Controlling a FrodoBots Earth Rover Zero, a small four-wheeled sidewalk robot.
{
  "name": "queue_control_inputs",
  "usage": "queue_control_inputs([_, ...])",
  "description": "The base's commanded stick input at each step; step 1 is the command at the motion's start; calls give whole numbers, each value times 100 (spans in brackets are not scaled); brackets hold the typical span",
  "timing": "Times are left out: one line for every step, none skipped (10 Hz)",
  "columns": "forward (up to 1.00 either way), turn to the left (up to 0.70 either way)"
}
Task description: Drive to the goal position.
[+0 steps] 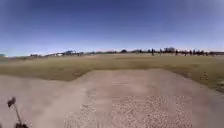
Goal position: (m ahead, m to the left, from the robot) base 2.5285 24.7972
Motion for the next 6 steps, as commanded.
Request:
queue_control_inputs([0,100])
queue_control_inputs([0,100])
queue_control_inputs([0,100])
queue_control_inputs([0,100])
queue_control_inputs([0,100])
queue_control_inputs([0,100])
